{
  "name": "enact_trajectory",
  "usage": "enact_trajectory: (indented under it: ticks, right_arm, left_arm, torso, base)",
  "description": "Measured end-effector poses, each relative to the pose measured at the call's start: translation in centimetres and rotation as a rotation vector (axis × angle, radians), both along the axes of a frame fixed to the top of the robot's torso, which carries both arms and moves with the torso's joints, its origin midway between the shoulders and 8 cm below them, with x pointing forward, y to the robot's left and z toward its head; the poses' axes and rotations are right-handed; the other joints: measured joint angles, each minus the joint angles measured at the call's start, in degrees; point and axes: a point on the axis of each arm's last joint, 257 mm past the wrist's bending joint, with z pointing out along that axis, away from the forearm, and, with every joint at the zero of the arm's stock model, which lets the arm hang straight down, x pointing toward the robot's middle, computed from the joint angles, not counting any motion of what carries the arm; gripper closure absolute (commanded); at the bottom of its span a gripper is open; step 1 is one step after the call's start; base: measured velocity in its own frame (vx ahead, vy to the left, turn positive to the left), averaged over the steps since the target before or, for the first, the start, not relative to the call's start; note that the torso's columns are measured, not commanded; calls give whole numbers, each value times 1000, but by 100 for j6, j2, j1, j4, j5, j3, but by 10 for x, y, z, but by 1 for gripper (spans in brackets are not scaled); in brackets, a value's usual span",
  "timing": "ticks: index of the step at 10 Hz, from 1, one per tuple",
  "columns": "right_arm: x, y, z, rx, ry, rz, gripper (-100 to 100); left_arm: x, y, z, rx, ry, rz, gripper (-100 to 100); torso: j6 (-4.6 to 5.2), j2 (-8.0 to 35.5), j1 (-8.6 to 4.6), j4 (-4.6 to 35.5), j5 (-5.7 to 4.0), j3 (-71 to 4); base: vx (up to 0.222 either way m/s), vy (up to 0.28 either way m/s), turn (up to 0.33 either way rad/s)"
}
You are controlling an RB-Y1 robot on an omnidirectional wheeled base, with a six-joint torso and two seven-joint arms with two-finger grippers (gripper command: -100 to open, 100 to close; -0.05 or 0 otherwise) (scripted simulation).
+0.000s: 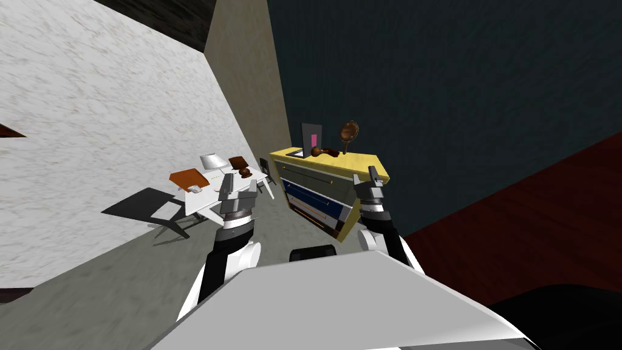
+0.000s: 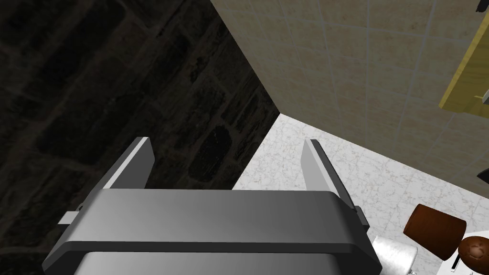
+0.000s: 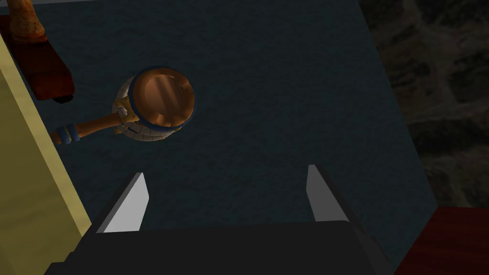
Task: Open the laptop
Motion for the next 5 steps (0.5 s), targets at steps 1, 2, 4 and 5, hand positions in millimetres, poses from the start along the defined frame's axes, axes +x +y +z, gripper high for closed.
enact_trajectory:
  ticks: [1, 2, 4, 5]
  right_arm:
    - [0, 0, 0, 0, 0, 0, 0]
    - [0, 0, 0, 0, 0, 0, 0]
    - [0, 0, 0, 0, 0, 0, 0]
    - [0, 0, 0, 0, 0, 0, 0]
  left_arm:
    - [0, 0, 0, 0, 0, 0, 0]
    - [0, 0, 0, 0, 0, 0, 0]
    - [0, 0, 0, 0, 0, 0, 0]
    - [0, 0, 0, 0, 0, 0, 0]
  torso:
    - [0, 232, 0, 235, 0, -467]
    - [0, 597, 0, 600, 0, -1200]
    - [0, 1422, 0, 1424, 0, -2850]
    - [0, 1845, 0, 1846, 0, -3692]
  base:
    - [0, 0, 0]
    - [0, 0, 0]
    - [0, 0, 0]
    - [0, 0, 0]
